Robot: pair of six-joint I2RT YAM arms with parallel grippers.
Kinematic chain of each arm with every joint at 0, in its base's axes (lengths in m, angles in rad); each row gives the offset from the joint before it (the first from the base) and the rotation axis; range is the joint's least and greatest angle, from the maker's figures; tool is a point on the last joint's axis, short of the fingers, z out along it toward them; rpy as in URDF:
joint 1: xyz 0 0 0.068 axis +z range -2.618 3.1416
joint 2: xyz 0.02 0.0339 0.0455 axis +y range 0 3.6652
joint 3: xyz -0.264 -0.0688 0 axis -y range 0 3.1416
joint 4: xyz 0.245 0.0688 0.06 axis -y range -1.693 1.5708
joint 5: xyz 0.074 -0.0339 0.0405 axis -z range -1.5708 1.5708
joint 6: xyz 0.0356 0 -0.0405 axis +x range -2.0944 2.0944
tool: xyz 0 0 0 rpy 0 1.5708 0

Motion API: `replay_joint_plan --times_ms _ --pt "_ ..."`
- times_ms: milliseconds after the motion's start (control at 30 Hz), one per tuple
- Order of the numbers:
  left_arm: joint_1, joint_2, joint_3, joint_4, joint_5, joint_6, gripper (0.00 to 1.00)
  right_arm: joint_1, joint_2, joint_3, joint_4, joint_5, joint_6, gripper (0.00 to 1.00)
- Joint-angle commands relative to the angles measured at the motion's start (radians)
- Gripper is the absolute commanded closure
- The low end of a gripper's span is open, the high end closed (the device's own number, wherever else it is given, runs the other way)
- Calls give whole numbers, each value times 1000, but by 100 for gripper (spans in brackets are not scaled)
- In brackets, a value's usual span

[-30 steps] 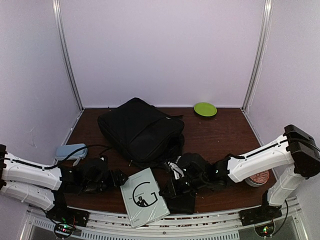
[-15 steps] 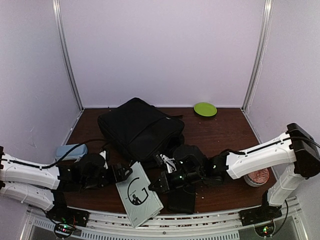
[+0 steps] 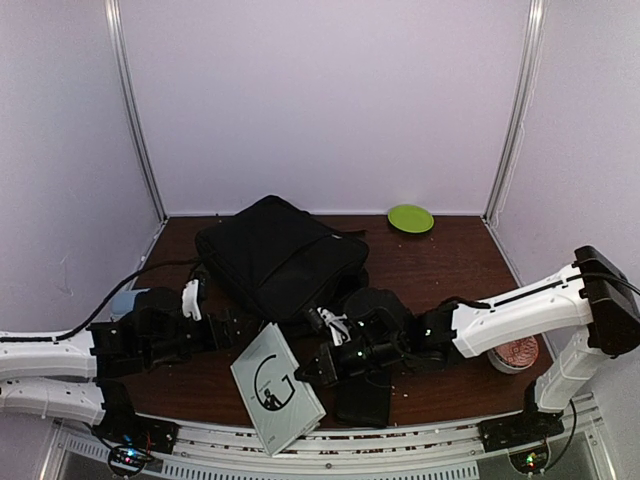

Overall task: Pack the student bag
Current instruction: Pick up the book from the center of the board.

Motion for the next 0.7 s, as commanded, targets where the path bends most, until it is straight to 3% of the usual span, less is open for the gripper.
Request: replay_joint_plan --times_ms 0,133,267,500,667 --pt "9 84 110 -119 41 24 5 14 1 60 31 -7 -34 100" --pt "9 157 202 -233 45 27 2 23 -3 86 -17 7 -68 100" --pt "11 160 284 -334 16 125 2 29 -2 109 -62 22 -102 100" --pt "26 119 358 -311 208 493 2 37 -1 128 -92 19 -143 100" --pt "26 172 429 -362 355 712 2 39 -4 148 -124 21 -172 100"
